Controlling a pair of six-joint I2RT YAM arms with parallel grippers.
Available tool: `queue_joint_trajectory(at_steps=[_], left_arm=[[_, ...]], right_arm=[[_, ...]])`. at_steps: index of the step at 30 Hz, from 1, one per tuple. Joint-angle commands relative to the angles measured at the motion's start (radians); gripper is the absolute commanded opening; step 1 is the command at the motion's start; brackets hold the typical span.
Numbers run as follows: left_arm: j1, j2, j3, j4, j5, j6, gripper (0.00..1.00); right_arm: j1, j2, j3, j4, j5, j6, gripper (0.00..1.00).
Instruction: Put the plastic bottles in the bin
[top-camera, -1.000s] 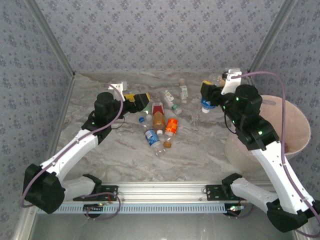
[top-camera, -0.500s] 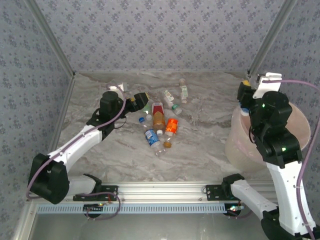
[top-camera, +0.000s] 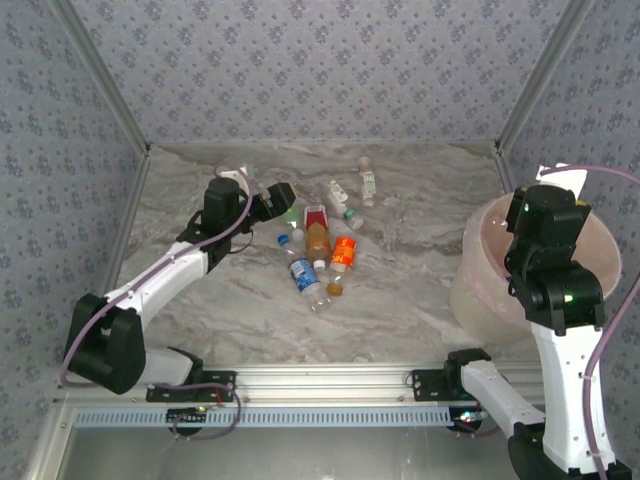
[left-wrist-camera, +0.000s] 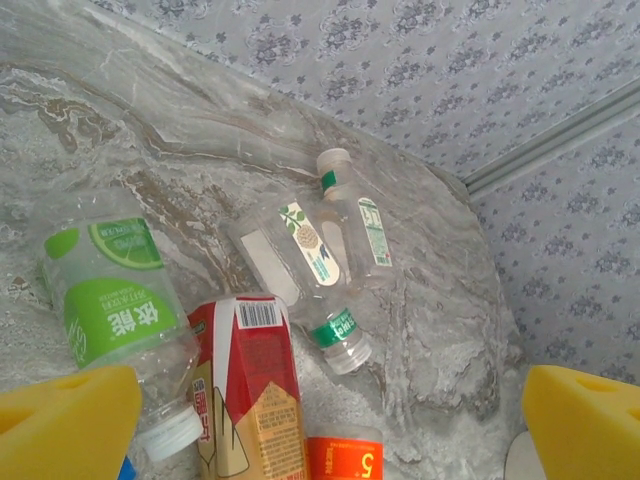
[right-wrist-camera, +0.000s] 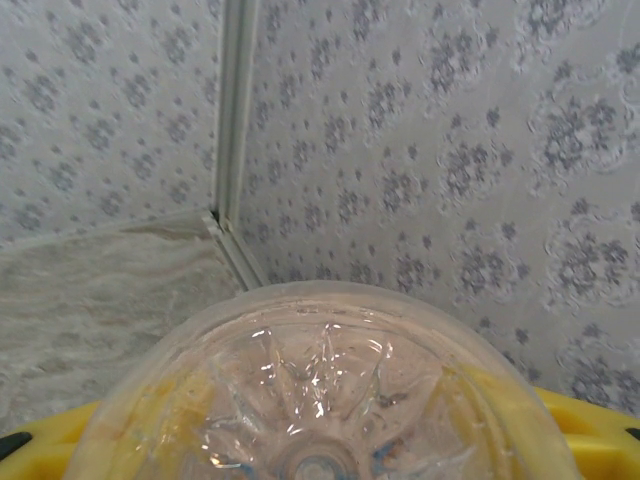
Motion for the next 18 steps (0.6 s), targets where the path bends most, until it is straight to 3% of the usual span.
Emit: queue_joint_trajectory(at_steps=[1, 14, 18], left_arm=[[0.012, 0.032, 0.064, -0.013, 0.051, -0.024, 0.98], [0.016, 0.078, 0.083, -0.01, 0.084, -0.066, 0.98], [0.015, 0.081, 0.086, -0.015, 0.082, -0.065, 0.98]], right_arm=[[-0.037, 0.003, -0.022, -0.099, 0.011, 0.042, 0.5], [-0.246, 0.142, -0.01, -0.293, -0.163, 0.098, 0.57], [-0.27, 0.195, -0.008, -0.338, -0.147, 0.124, 0.72]])
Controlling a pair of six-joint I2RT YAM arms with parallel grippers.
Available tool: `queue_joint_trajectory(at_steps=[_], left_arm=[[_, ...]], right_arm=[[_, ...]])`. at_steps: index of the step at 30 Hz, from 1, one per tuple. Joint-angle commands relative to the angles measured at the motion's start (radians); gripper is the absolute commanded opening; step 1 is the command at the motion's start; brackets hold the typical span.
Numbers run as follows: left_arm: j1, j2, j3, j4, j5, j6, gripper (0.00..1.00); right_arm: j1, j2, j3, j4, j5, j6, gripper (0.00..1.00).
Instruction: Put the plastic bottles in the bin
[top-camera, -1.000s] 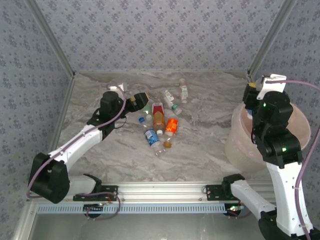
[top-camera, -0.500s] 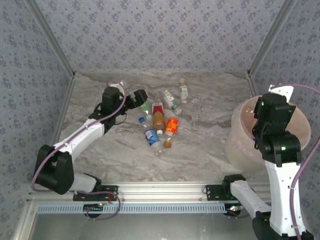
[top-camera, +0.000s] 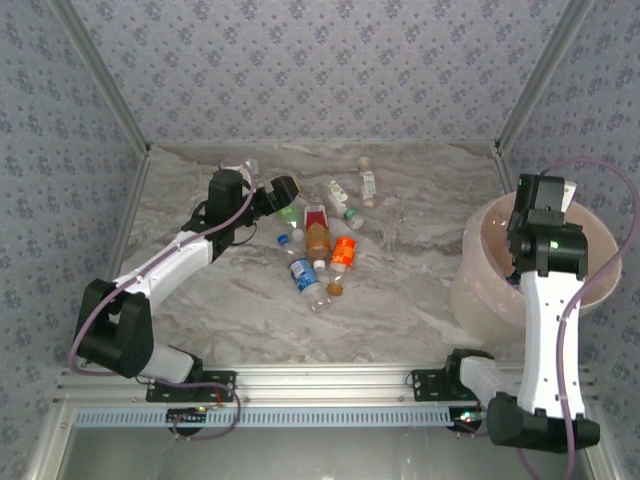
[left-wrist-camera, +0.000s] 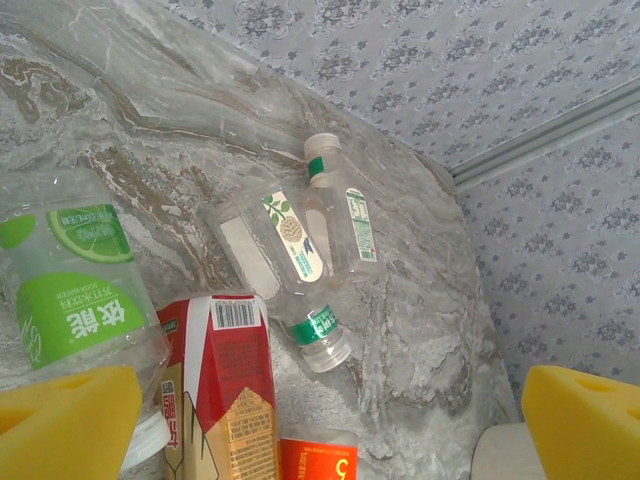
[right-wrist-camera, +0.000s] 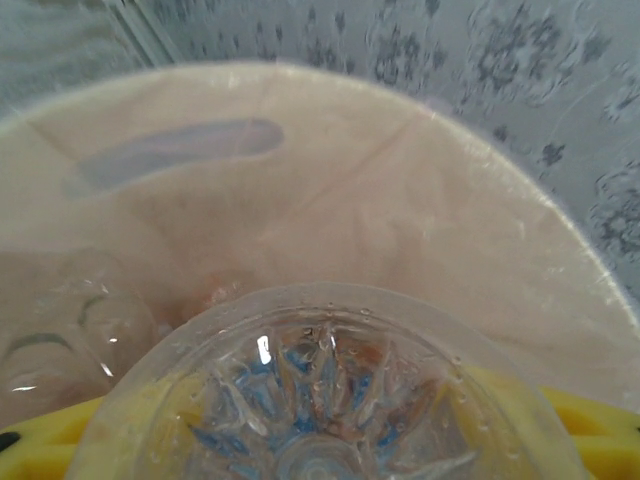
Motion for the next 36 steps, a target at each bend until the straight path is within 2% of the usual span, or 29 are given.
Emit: queue_joint_trajectory(at_steps=[1, 3, 7, 12, 21, 27, 30, 36], left_arm=[[0.005, 0.003, 0.024, -0.005, 0.013, -0.006, 0.98], [0.005, 0.003, 0.023, -0.006, 0.013, -0.005, 0.98], [0.007, 0.006, 0.02, -0.008, 0.008, -0.003, 0.98], [0.009, 0.012, 0.02, -0.009, 0.008, -0.006, 0.98], [0.016, 0.002, -0.006, -0.032, -0.023, -0.019, 0.98], [0.032, -0.011, -0.036, -0.038, -0.047, -0.042, 0.98], [0.038, -0.015, -0.048, -0.04, -0.051, -0.05, 0.98], [0.049, -0.026, -0.068, -0.048, -0.06, -0.058, 0.98]], right_arm=[[-0.013, 0.019, 0.02, -0.08, -0.003, 0.041, 0.75], [-0.013, 0.021, 0.034, -0.081, -0.015, 0.04, 0.83], [-0.014, 0.007, 0.062, -0.069, -0.023, 0.039, 0.89], [-0.009, -0.023, 0.064, -0.05, -0.039, 0.041, 0.94], [0.03, -0.108, 0.032, 0.086, -0.177, 0.045, 1.0], [0.13, -0.149, 0.0, 0.248, -0.331, 0.084, 1.0], [0.209, -0.155, -0.029, 0.357, -0.461, 0.073, 1.0], [0.396, -0.112, -0.063, 0.541, -0.604, 0.054, 1.0]])
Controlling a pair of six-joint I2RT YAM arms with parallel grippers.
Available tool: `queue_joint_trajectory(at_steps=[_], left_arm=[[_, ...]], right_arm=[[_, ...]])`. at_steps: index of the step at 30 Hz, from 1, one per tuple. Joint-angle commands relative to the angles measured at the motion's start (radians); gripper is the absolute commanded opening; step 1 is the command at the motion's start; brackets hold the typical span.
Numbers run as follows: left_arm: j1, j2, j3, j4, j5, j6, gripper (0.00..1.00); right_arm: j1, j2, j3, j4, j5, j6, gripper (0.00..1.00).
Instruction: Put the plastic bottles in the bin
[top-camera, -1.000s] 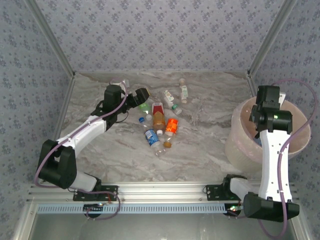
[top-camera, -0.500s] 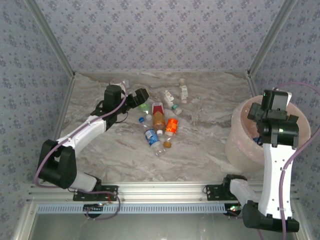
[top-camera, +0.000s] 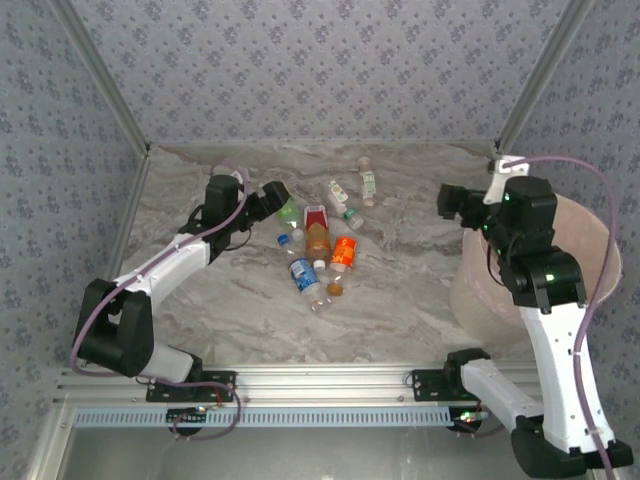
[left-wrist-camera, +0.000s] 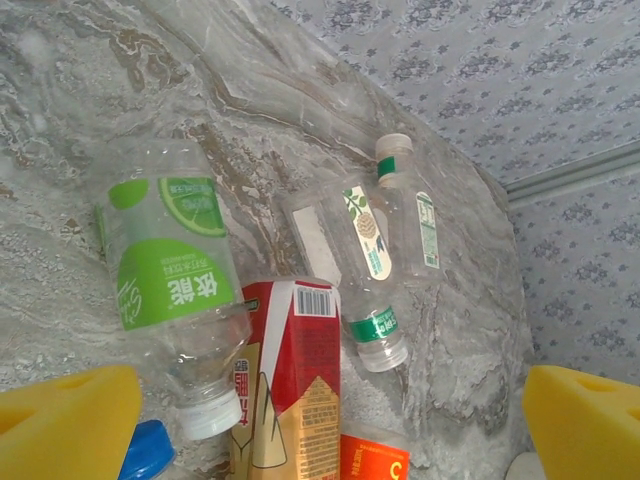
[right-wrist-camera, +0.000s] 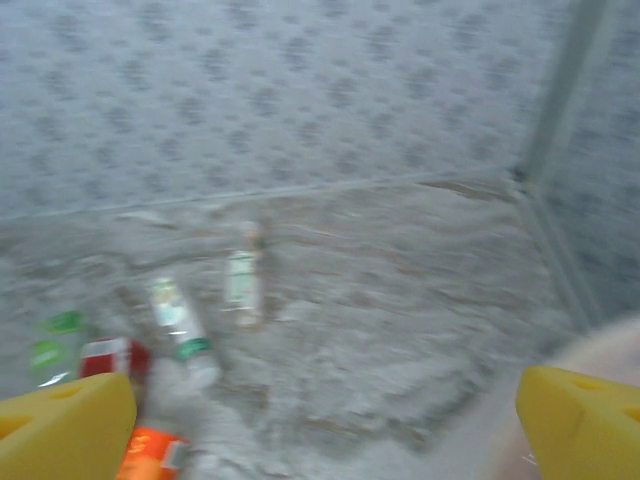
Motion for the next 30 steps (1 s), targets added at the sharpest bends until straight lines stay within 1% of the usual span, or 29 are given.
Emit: queue_joint_trajectory(at_steps=[1, 3, 5, 6, 9, 10, 12, 15, 16, 18, 20, 22, 25, 28, 30], left_arm=[[0.007, -0.028, -0.02, -0.009, -0.016, -0.014, 0.98], [0.009, -0.033, -0.028, -0.012, -0.022, -0.016, 0.98], [0.012, -0.038, -0.035, -0.016, -0.031, -0.02, 0.98], [0.014, -0.04, -0.036, -0.022, -0.033, -0.02, 0.98], [0.017, -0.046, -0.043, -0.046, -0.045, -0.022, 0.98], [0.019, -0.048, -0.045, -0.054, -0.049, -0.022, 0.98], [0.023, -0.051, -0.053, -0.065, -0.056, -0.024, 0.98], [0.03, -0.055, -0.064, -0.073, -0.058, -0.031, 0.98], [0.033, -0.058, -0.067, -0.075, -0.059, -0.032, 0.98], [0.037, -0.059, -0.075, -0.075, -0.062, -0.034, 0.98], [0.04, -0.057, -0.078, -0.075, -0.063, -0.036, 0.98], [0.041, -0.054, -0.078, -0.072, -0.063, -0.038, 0.98], [0.042, -0.046, -0.078, -0.069, -0.058, -0.043, 0.98], [0.042, -0.043, -0.078, -0.07, -0.056, -0.047, 0.98], [0.043, -0.045, -0.081, -0.071, -0.056, -0.047, 0.98]], right_arm=[[0.082, 0.037, -0.011, 0.171, -0.159, -0.008, 1.0], [0.127, 0.082, -0.014, 0.207, -0.22, -0.008, 1.0], [0.193, 0.145, 0.001, 0.208, -0.233, -0.025, 1.0], [0.234, 0.185, 0.015, 0.193, -0.207, -0.04, 1.0], [0.323, 0.31, 0.041, 0.175, -0.005, -0.018, 1.0], [0.337, 0.349, 0.043, 0.17, 0.074, 0.02, 1.0], [0.344, 0.405, 0.027, 0.17, 0.163, 0.122, 1.0], [0.363, 0.441, -0.064, 0.23, 0.206, 0.267, 1.0], [0.377, 0.445, -0.095, 0.242, 0.244, 0.318, 1.0], [0.407, 0.454, -0.176, 0.283, 0.276, 0.422, 0.96], [0.457, 0.478, -0.235, 0.339, 0.295, 0.456, 0.94], [0.494, 0.52, -0.255, 0.337, 0.352, 0.53, 0.93], [0.5, 0.585, -0.289, 0.387, 0.291, 0.621, 0.9], [0.501, 0.644, -0.311, 0.479, 0.209, 0.648, 0.86], [0.501, 0.692, -0.302, 0.476, 0.184, 0.661, 0.85]])
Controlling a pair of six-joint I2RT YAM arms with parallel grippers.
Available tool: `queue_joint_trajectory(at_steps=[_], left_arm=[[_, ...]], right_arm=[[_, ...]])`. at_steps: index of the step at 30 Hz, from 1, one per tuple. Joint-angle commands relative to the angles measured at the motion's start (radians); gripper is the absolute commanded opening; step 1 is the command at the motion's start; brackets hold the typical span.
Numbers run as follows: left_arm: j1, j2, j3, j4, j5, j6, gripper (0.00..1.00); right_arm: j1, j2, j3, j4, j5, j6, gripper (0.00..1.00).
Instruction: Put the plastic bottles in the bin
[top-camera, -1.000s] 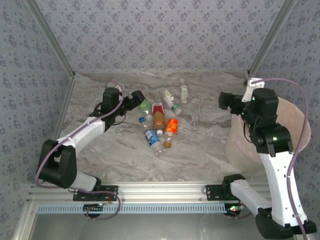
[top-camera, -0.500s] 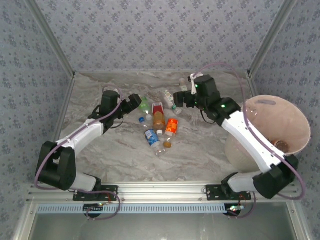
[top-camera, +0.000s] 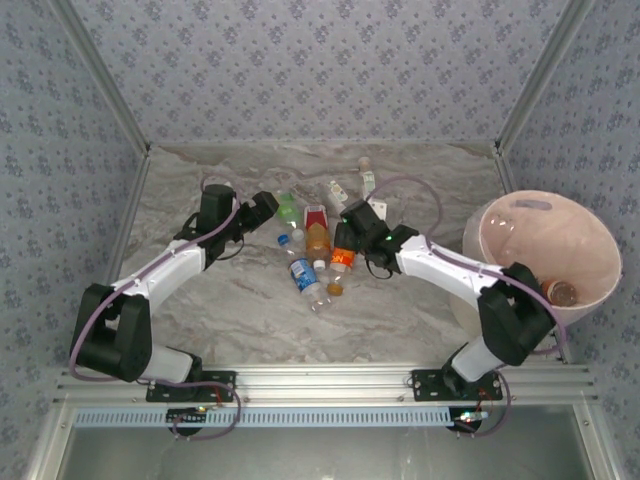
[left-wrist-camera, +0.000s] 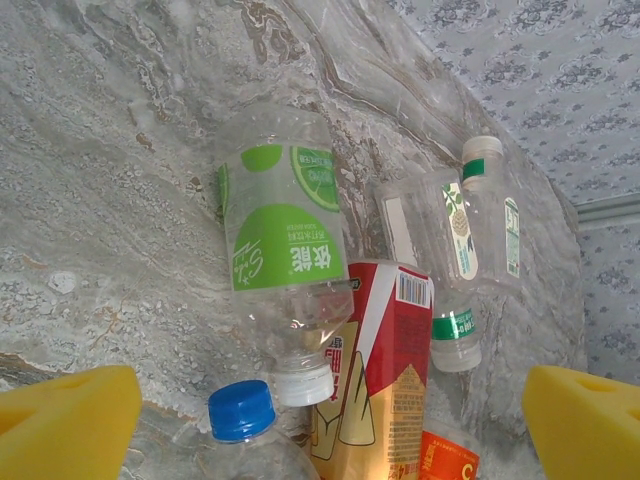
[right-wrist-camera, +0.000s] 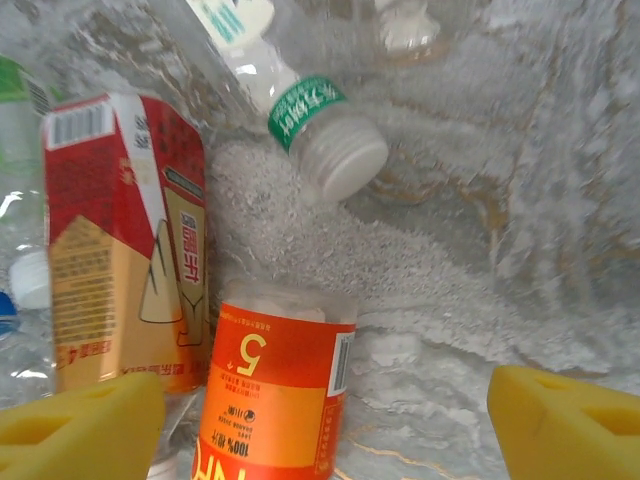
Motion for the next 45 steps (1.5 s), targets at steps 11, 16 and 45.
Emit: queue_joint_trajectory(at_steps=[11, 16, 45], left_arm=[[0.006, -0.019, -0.027, -0.011, -0.012, -0.007, 0.98], [0.005, -0.007, -0.026, -0.006, -0.008, -0.013, 0.98], [0.004, 0.022, -0.033, -0.009, -0.004, -0.037, 0.98]], right_arm=[[0.017, 0.148, 0.001, 0.003, -0.047, 0.102, 0.79], [0.016, 0.179, 0.004, 0.0, -0.046, 0.109, 0.8], [0.017, -0.103, -0.158, 0.268, 0.106, -0.148, 0.51]])
